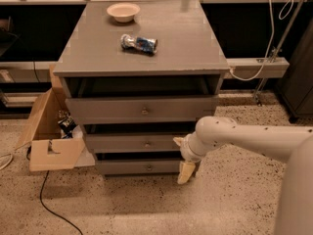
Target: Open middle drawer
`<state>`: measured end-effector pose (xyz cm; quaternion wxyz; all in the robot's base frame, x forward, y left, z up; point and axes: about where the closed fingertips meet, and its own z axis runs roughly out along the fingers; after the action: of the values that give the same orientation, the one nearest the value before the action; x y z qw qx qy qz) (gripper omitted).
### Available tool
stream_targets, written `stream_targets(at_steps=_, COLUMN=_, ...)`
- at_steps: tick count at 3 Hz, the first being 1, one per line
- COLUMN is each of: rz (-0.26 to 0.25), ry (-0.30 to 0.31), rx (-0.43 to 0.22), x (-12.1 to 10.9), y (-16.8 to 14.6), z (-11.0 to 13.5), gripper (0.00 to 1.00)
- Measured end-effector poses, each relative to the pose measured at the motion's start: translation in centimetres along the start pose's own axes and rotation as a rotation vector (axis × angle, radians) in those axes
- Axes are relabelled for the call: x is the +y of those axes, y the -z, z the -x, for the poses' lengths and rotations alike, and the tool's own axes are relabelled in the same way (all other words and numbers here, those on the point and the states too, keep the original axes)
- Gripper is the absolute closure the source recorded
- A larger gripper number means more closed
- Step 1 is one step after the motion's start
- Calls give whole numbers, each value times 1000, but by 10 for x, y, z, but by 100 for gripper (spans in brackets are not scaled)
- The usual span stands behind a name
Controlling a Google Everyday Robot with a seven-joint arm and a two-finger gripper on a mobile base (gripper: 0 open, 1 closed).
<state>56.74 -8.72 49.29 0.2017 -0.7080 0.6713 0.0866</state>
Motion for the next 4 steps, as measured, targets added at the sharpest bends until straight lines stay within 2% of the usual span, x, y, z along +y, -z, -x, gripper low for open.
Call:
stream_targets(at_steps=1, rz=-82, ry=18, rx=67, x=-41, y=-21, z=-19, gripper=0)
stream_targets(at_steps=2, rz=-137, ry=12, rx=105, x=-77, y=-37, z=-35, gripper=0)
stream_targets(at_steps=3, rz=-179, ry=-12, rx=121, x=-105, y=-51, z=-48, gripper=0)
stream_targets(at_steps=4, rz=-194, ry=-30, rx=131, x=-125, y=-67, z=-55, gripper=0)
